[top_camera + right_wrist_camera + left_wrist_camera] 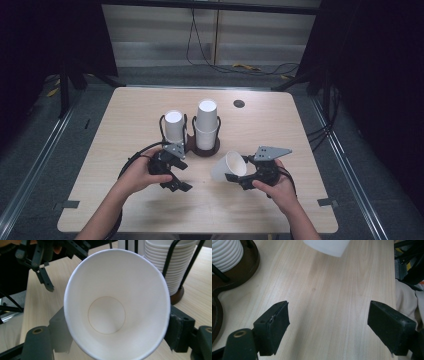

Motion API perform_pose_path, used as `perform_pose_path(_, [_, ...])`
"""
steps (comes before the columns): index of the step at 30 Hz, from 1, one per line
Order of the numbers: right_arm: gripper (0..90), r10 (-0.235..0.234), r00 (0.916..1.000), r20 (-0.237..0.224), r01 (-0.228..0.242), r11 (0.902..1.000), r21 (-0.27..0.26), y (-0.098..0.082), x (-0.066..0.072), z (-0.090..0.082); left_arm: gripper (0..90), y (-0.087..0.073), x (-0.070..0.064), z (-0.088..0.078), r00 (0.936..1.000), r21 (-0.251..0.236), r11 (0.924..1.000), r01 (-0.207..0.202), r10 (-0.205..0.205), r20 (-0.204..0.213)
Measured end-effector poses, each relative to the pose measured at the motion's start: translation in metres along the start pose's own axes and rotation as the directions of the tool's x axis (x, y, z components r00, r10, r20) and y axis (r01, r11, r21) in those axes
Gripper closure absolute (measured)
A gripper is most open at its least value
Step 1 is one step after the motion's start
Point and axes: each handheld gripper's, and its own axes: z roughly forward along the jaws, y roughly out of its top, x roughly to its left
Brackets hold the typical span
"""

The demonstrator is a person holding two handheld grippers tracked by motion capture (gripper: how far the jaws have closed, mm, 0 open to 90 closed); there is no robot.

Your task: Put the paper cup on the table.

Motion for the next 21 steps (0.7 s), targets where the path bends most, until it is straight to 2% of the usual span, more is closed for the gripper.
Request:
perform_pose_path(4, [23.4, 0.008, 0.9998, 0.020, -0.008, 0.9999, 0.011, -0.002, -0.003, -0.002, 17.7, -0.004, -0.001, -0.001, 1.0000, -0.001, 1.0000, 0.002, -0.002, -0.005])
perform_pose_path(7, [23.4, 0.008, 0.9989, 0.047, -0.010, 0.9994, 0.033, -0.003, -0.006, -0.005, 17.7, -0.006, 0.000, -0.001, 1.0000, 0.006, 1.0000, -0.002, 0.002, -0.003])
perform_pose_path(9, [23.4, 0.009, 0.9972, 0.074, -0.012, 0.9989, 0.046, -0.005, -0.009, -0.008, 17.8, -0.008, 0.001, -0.001, 0.9999, -0.007, 0.9999, 0.010, -0.010, -0.001])
perform_pose_path(10, [23.4, 0.008, 0.9968, 0.079, -0.012, 0.9988, 0.048, -0.005, -0.010, -0.009, 17.8, -0.008, 0.001, -0.002, 0.9999, 0.021, 0.9998, 0.001, -0.001, -0.016])
perform_pose_path(11, [23.4, 0.014, 0.9957, 0.091, -0.019, 0.9984, 0.054, -0.006, -0.011, -0.010, 17.8, -0.010, 0.002, -0.001, 1.0000, -0.002, 1.0000, 0.009, -0.009, -0.003])
perform_pose_path(12, [23.4, 0.008, 0.9925, 0.122, -0.017, 0.9974, 0.070, -0.007, -0.014, -0.013, 17.8, -0.011, 0.002, -0.001, 1.0000, 0.000, 1.0000, 0.005, -0.005, -0.006])
perform_pose_path(14, [23.3, 0.012, 0.9883, 0.152, -0.025, 0.9961, 0.085, -0.008, -0.017, -0.014, 17.8, -0.013, 0.002, 0.000, 0.9998, -0.008, 0.9998, 0.020, -0.020, -0.008])
perform_pose_path(17, [23.3, 0.026, 0.9861, 0.164, -0.039, 0.9960, 0.080, -0.009, -0.021, -0.016, 17.9, -0.015, 0.003, 0.000, 0.9999, 0.006, 0.9999, 0.013, -0.013, -0.007])
perform_pose_path(21, [23.2, 0.031, 0.9765, 0.213, -0.049, 0.9955, 0.081, -0.011, -0.028, -0.019, 18.0, -0.017, 0.004, 0.002, 0.9998, 0.005, 0.9998, 0.019, -0.019, -0.003])
